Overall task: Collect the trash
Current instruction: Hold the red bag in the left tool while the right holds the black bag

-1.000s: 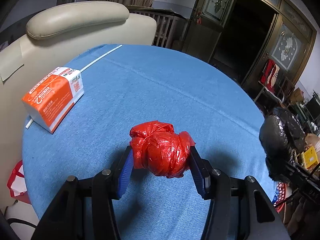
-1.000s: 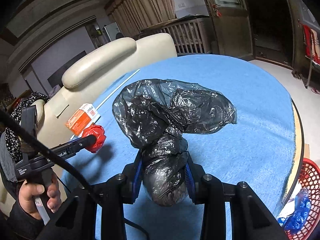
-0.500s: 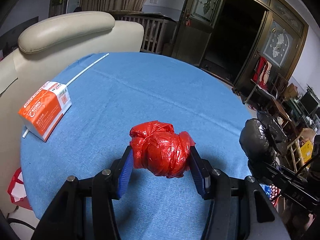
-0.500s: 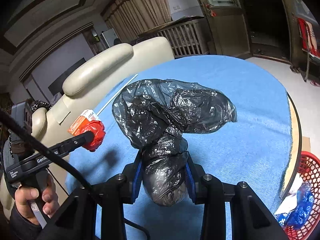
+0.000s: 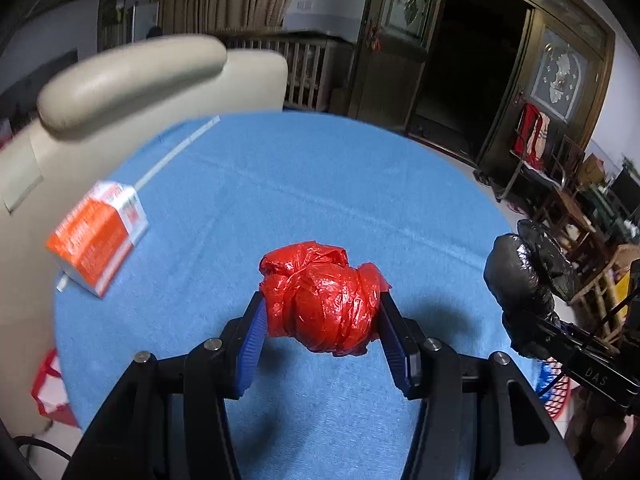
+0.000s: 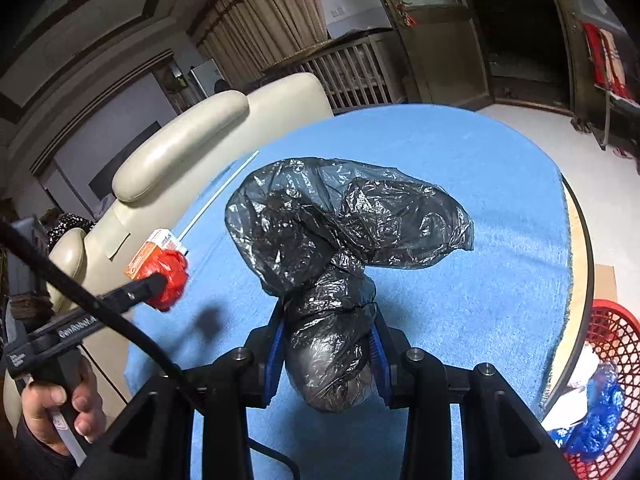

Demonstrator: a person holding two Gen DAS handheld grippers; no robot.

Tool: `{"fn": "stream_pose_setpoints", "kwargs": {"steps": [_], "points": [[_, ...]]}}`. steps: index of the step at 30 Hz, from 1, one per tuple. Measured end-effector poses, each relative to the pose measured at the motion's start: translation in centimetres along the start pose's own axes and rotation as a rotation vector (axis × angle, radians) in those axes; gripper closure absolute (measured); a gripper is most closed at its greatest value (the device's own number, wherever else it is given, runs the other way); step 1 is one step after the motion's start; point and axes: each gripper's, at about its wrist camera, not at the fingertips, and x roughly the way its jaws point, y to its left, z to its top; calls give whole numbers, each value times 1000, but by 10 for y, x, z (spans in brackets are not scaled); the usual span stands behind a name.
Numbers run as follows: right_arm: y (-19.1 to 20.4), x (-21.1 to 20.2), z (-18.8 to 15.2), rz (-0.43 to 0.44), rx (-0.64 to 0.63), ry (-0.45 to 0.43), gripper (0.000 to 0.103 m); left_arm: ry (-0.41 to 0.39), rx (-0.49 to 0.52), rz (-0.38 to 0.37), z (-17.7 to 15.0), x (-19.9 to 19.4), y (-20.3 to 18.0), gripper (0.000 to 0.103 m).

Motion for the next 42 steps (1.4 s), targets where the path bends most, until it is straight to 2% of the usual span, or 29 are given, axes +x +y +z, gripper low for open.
{"fn": "stream_pose_setpoints", "kwargs": {"steps": [14, 21, 32, 42], "points": [[9, 1, 3, 0, -9, 3, 64, 12, 5, -43, 2, -2, 1, 47], [7, -1, -7, 17, -1, 9, 64, 23, 31, -48, 1, -1, -4, 47], [3, -4, -7, 18, 9, -5, 64, 14, 75, -59, 3, -5, -18, 47], [6, -3, -8, 15, 14, -13, 64, 21, 41, -52, 2, -3, -9, 48]]}}
